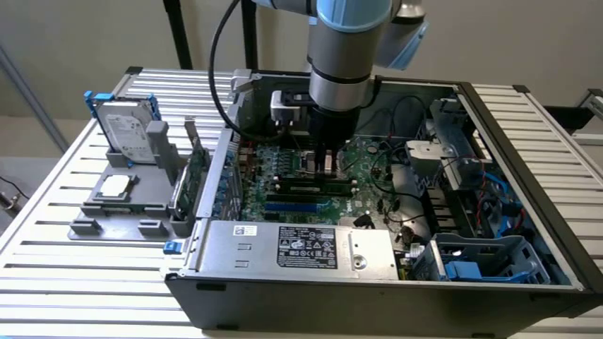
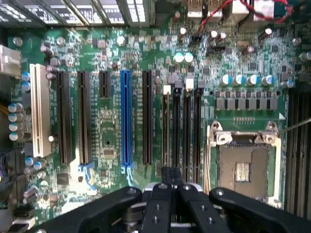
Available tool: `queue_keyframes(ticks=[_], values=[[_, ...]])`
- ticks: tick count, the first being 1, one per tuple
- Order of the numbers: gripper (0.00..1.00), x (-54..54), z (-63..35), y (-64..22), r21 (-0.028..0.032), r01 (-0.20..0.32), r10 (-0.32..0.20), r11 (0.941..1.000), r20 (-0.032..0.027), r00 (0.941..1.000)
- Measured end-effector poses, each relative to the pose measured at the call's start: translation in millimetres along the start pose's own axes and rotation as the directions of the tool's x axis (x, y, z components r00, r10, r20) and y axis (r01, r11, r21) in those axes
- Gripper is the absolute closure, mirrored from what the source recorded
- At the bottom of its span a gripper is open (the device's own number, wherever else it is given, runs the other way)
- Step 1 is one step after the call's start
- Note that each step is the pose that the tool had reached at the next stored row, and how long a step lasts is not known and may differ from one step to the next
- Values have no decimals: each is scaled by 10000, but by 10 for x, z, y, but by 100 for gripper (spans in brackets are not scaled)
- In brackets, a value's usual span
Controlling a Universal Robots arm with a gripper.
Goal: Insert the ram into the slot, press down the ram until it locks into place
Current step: 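Press down the ram until it locks into place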
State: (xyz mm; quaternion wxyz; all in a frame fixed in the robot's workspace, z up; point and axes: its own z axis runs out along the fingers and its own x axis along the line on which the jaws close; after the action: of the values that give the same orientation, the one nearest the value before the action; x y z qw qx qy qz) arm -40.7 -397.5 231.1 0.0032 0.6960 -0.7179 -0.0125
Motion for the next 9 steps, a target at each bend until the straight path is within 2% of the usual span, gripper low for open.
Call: queue_keyframes(ticks=[5, 9], values=[[89, -1, -229, -7, -11, -1, 1, 10000, -11, 10000], [89, -1, -241, -8, -19, -1, 1, 10000, -9, 10000]])
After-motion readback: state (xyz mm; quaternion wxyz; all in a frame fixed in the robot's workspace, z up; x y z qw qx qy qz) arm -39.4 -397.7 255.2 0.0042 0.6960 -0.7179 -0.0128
